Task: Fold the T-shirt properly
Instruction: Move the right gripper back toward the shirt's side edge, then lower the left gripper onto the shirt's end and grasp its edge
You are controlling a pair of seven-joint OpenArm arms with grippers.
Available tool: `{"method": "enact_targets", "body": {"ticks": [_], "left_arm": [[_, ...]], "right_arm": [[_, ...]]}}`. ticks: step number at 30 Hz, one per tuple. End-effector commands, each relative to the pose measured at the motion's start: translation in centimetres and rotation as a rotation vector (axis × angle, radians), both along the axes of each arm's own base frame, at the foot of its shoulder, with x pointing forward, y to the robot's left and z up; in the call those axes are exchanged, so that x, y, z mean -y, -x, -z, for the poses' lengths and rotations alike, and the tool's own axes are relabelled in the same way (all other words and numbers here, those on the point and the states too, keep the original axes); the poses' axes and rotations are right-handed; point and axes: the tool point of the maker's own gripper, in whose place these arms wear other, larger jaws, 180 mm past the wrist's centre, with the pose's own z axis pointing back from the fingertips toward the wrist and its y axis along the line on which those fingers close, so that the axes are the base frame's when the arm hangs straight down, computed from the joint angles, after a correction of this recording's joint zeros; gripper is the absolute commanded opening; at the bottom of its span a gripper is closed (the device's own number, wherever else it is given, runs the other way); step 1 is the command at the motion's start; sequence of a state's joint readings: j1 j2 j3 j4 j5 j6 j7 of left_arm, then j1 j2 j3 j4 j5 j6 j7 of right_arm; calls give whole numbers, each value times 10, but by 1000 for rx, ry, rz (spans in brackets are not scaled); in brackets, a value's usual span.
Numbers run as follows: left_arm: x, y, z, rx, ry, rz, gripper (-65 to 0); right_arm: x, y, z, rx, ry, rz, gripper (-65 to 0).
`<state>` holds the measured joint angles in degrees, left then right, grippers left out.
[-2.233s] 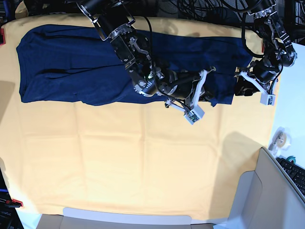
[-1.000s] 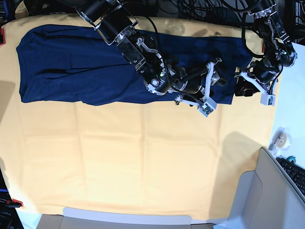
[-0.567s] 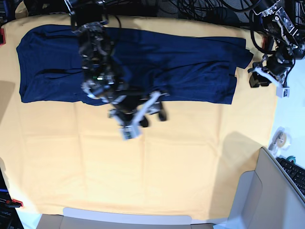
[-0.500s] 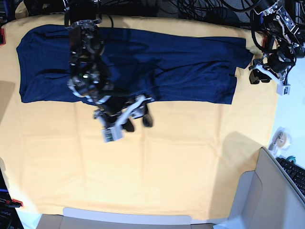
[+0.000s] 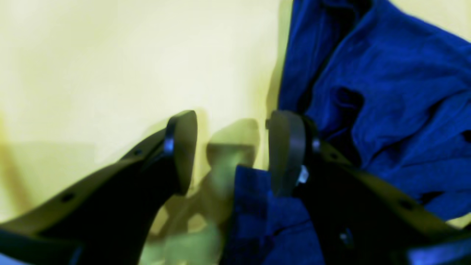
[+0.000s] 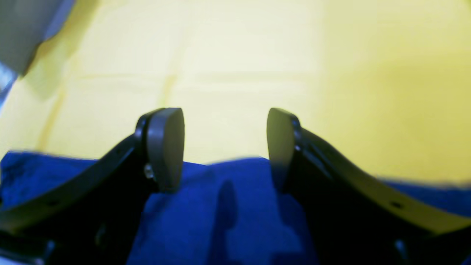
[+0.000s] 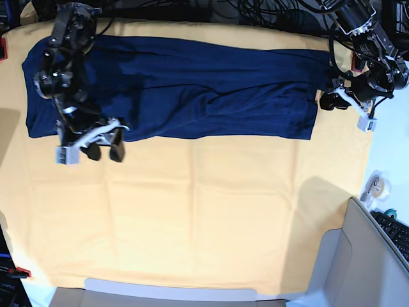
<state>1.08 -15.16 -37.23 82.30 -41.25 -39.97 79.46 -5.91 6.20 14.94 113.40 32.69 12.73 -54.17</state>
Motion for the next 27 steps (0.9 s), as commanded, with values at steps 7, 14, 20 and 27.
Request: {"method": "enact_targets", "body": {"ticks": [7,14,20,27], "left_arm": [[-12,-10,-14,60,88,-18,-338],[-10,-11,-16,107,282,-64,-338],[-7,5,-5,65,296,-68,-339],[27,5,4,-10,273,96,-339]], "right_arm": [[27,0,-23,76,-63,46,-300],[24,2,-18,64,-66,43,-300],[24,4,-16,56,-67,43,-300],[24,5,-15,53,-67,43,-300]]}}
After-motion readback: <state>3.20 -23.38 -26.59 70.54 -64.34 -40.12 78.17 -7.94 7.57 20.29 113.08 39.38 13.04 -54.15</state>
